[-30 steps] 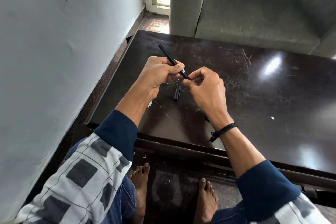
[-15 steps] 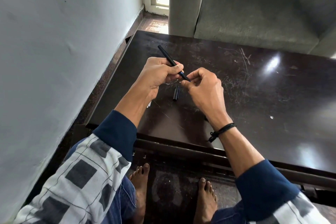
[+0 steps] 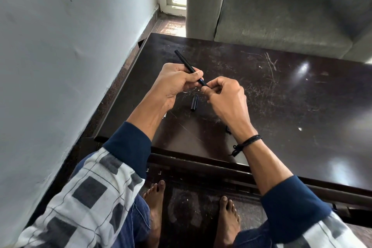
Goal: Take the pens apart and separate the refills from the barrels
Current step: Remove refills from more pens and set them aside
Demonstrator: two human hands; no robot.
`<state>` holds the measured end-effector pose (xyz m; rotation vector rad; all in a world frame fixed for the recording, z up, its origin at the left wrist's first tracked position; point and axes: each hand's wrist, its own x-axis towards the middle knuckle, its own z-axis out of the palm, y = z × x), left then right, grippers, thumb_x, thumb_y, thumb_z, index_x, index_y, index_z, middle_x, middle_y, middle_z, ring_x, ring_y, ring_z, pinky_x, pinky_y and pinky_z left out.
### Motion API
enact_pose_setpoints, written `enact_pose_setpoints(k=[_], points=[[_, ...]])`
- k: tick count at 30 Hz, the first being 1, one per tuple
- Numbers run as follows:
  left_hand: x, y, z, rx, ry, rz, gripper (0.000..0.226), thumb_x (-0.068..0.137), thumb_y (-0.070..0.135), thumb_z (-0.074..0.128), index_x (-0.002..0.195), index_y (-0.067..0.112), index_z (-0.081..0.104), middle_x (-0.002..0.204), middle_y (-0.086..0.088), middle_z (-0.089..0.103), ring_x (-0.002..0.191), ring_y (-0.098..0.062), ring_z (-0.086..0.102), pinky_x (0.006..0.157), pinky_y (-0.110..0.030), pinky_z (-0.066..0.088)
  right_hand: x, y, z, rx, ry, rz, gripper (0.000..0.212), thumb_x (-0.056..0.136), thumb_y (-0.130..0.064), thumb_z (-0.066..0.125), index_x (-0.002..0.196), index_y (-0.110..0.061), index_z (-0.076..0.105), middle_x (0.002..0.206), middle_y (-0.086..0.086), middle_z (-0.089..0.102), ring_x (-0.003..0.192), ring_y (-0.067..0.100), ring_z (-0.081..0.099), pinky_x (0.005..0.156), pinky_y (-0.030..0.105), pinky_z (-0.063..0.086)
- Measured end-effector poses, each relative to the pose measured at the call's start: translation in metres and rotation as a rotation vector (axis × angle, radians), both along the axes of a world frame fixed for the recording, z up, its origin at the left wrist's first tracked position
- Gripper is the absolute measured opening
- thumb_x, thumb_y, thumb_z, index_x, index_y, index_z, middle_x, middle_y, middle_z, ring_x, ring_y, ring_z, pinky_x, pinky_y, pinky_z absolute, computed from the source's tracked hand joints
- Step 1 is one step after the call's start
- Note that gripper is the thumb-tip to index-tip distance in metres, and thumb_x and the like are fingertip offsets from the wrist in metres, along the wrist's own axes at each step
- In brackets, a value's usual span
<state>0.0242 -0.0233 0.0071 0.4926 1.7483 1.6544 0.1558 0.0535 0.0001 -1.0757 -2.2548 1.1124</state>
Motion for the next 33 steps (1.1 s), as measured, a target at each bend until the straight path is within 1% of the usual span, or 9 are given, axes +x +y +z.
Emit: enact_pose_setpoints(k=[3, 8, 12, 16, 18, 22, 26, 29, 33], points=[[-0.0005, 0.0, 0.0007, -0.003, 0.002, 0.005, 0.002, 0.085, 0.002, 0.076, 0.087, 0.004, 0.076, 0.084, -0.013, 0.074, 0.079, -0.02, 0.073, 0.083, -0.032, 0.062, -0.0012, -0.0008, -0.0001, -0.027, -0.003, 0.014, 0.014, 0.095, -0.035, 0.067, 0.088, -0.024, 0.071, 0.075, -0.004, 0.073, 0.074, 0.015, 0.071, 0.077, 0.042, 0.058], [-0.0015, -0.0002, 0.0004, 0.012, -0.015, 0.007, 0.002, 0.086, 0.001, 0.075, 0.087, 0.002, 0.075, 0.081, -0.011, 0.073, 0.079, -0.02, 0.072, 0.083, -0.03, 0.062, -0.0009, -0.0023, 0.0003, -0.008, 0.03, 0.002, 0.014, 0.088, -0.038, 0.076, 0.094, -0.027, 0.069, 0.079, -0.007, 0.071, 0.077, 0.012, 0.07, 0.077, 0.04, 0.058], [-0.0007, -0.0003, 0.0001, 0.014, -0.019, -0.017, 0.003, 0.086, 0.001, 0.074, 0.089, 0.001, 0.076, 0.083, -0.012, 0.073, 0.078, -0.019, 0.072, 0.085, -0.031, 0.061, -0.0001, -0.0012, 0.0013, -0.012, 0.025, 0.003, 0.01, 0.092, -0.034, 0.072, 0.089, -0.025, 0.069, 0.075, -0.007, 0.073, 0.074, 0.012, 0.071, 0.077, 0.042, 0.058], [-0.0026, -0.0007, 0.0008, 0.029, -0.027, -0.03, 0.004, 0.086, 0.001, 0.074, 0.09, 0.001, 0.076, 0.085, -0.013, 0.074, 0.078, -0.018, 0.072, 0.082, -0.029, 0.062, -0.0015, -0.0002, 0.0019, -0.112, 0.056, 0.021, 0.016, 0.099, -0.031, 0.063, 0.087, -0.024, 0.071, 0.068, -0.007, 0.074, 0.065, 0.008, 0.071, 0.078, 0.043, 0.06], [-0.0037, -0.0013, 0.0012, 0.038, -0.031, -0.025, 0.005, 0.086, 0.001, 0.074, 0.091, -0.001, 0.075, 0.087, -0.014, 0.073, 0.079, -0.018, 0.072, 0.082, -0.029, 0.062, -0.0023, -0.001, 0.0018, -0.147, 0.087, 0.024, 0.013, 0.098, -0.033, 0.065, 0.088, -0.026, 0.07, 0.07, -0.007, 0.075, 0.066, 0.009, 0.071, 0.079, 0.046, 0.061], [-0.0043, -0.002, 0.001, 0.039, -0.021, -0.019, 0.006, 0.087, -0.001, 0.073, 0.092, -0.002, 0.075, 0.086, -0.014, 0.073, 0.079, -0.019, 0.073, 0.079, -0.028, 0.062, -0.0019, -0.0014, -0.0003, -0.084, 0.098, 0.004, 0.015, 0.087, -0.036, 0.078, 0.087, -0.029, 0.064, 0.077, -0.004, 0.075, 0.074, 0.015, 0.072, 0.078, 0.046, 0.06], [-0.0039, -0.0016, -0.0001, 0.032, -0.02, -0.022, 0.005, 0.086, 0.001, 0.074, 0.091, 0.0, 0.076, 0.086, -0.013, 0.074, 0.078, -0.018, 0.073, 0.078, -0.027, 0.062, -0.0017, 0.0003, -0.0006, -0.089, 0.089, -0.001, 0.01, 0.09, -0.03, 0.074, 0.084, -0.026, 0.067, 0.072, -0.005, 0.074, 0.07, 0.014, 0.072, 0.077, 0.047, 0.06], [-0.0034, -0.0016, 0.001, 0.032, -0.018, -0.024, 0.007, 0.086, 0.001, 0.074, 0.093, -0.001, 0.075, 0.088, -0.015, 0.074, 0.079, -0.018, 0.073, 0.079, -0.027, 0.062, -0.002, -0.0001, -0.0005, -0.105, 0.081, 0.009, 0.011, 0.095, -0.03, 0.069, 0.084, -0.026, 0.068, 0.068, -0.007, 0.074, 0.067, 0.012, 0.072, 0.078, 0.046, 0.06], [-0.0035, -0.0026, 0.0033, 0.022, -0.009, -0.021, 0.01, 0.087, 0.0, 0.073, 0.096, -0.004, 0.074, 0.09, -0.016, 0.073, 0.081, -0.019, 0.072, 0.081, -0.028, 0.062, -0.003, -0.0003, -0.0021, -0.078, 0.083, 0.018, 0.011, 0.092, -0.034, 0.072, 0.083, -0.028, 0.067, 0.071, -0.005, 0.074, 0.071, 0.014, 0.072, 0.078, 0.046, 0.06]])
